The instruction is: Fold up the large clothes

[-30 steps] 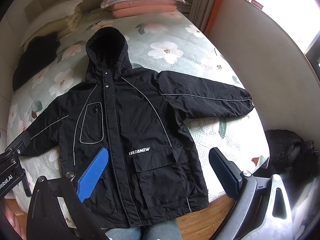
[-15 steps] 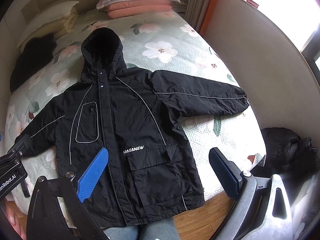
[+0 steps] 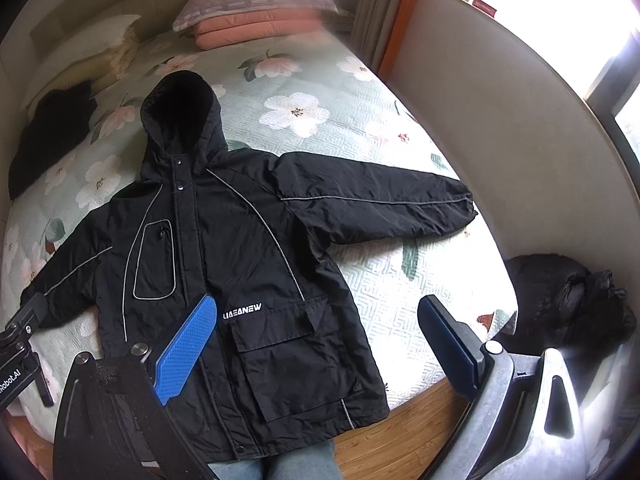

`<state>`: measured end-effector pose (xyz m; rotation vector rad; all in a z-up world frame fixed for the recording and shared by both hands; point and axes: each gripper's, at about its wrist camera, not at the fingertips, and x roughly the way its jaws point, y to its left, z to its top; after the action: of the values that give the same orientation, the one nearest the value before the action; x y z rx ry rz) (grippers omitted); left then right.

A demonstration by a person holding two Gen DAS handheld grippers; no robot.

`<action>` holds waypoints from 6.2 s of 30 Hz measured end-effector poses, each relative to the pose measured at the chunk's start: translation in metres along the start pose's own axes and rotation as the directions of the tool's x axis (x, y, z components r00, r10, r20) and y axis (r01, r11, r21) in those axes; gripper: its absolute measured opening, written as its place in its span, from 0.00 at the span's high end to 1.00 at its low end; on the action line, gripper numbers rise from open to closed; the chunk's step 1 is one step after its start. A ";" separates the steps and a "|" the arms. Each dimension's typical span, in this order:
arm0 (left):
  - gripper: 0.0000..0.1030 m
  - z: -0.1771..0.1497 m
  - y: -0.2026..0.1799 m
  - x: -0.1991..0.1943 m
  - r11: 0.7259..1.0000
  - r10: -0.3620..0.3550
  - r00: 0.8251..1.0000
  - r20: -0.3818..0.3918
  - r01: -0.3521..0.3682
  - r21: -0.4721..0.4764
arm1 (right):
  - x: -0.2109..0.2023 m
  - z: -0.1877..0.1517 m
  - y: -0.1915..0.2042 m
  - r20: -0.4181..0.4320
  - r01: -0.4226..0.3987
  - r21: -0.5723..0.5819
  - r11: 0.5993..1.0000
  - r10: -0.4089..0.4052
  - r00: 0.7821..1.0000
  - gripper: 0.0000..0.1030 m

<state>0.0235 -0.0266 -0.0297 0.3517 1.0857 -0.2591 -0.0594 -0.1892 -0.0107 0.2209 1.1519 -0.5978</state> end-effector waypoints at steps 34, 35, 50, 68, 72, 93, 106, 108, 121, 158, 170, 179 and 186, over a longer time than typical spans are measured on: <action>0.01 0.005 -0.016 0.018 0.997 -0.033 0.999 -0.023 0.035 0.065 | 0.027 -0.004 0.005 -0.068 -0.001 -0.024 1.000 -0.001 0.998 0.02; 0.01 0.006 -0.019 0.019 0.997 -0.038 0.999 -0.025 0.040 0.073 | 0.026 -0.004 0.002 -0.067 0.002 -0.025 1.000 -0.004 0.998 0.02; 0.01 0.010 -0.092 -0.005 0.994 0.010 1.000 -0.015 -0.008 0.108 | 0.024 0.016 -0.063 -0.011 -0.064 -0.025 0.998 0.063 0.998 0.02; 0.01 0.032 -0.223 0.048 0.998 0.027 0.998 -0.052 -0.024 0.064 | 0.144 0.077 -0.242 -0.018 -0.043 0.023 0.999 0.044 0.999 0.02; 0.01 0.050 -0.255 0.095 0.998 0.030 0.999 0.017 -0.031 0.058 | 0.207 0.101 -0.308 0.010 -0.095 0.079 0.992 0.095 0.995 0.02; 0.01 0.064 -0.322 0.316 0.995 -0.100 0.990 -0.096 0.099 -0.020 | 0.467 0.095 -0.444 -0.091 -0.246 0.380 0.892 0.301 0.949 0.13; 0.01 0.062 -0.318 0.319 0.996 -0.085 0.992 -0.095 0.081 -0.046 | 0.438 0.107 -0.420 -0.017 -0.153 0.218 0.964 0.161 0.987 0.53; 0.01 0.063 -0.308 0.305 0.997 -0.045 0.998 -0.053 0.041 -0.072 | 0.426 0.111 -0.421 0.001 -0.162 0.226 0.960 0.166 0.986 0.56; 0.00 0.055 -0.341 0.340 0.995 -0.098 0.988 -0.119 0.096 -0.028 | 0.444 0.110 -0.426 -0.047 -0.109 0.264 0.958 0.125 0.991 0.56; 0.01 -0.002 -0.054 0.261 0.951 -0.063 0.998 0.019 0.065 -0.302 | 0.307 0.083 -0.082 -0.030 -0.217 -0.220 0.951 0.216 0.976 0.53; 0.01 0.001 -0.080 0.272 0.962 -0.075 0.997 -0.004 0.071 -0.265 | 0.385 0.090 -0.119 -0.101 -0.137 -0.208 0.968 0.118 0.988 0.32; 0.01 -0.001 -0.084 0.278 0.959 -0.072 0.997 -0.011 0.066 -0.275 | 0.423 0.099 -0.126 -0.105 -0.076 -0.184 0.980 0.057 0.993 0.48; 0.01 -0.005 -0.070 0.275 0.961 -0.075 0.997 -0.006 0.070 -0.269 | 0.372 0.105 -0.125 -0.041 -0.137 -0.149 0.979 0.133 0.990 0.76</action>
<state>0.1154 -0.0979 -0.2888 0.0711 1.1343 -0.1711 0.0568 -0.4629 -0.2869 0.1768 1.1965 -0.3861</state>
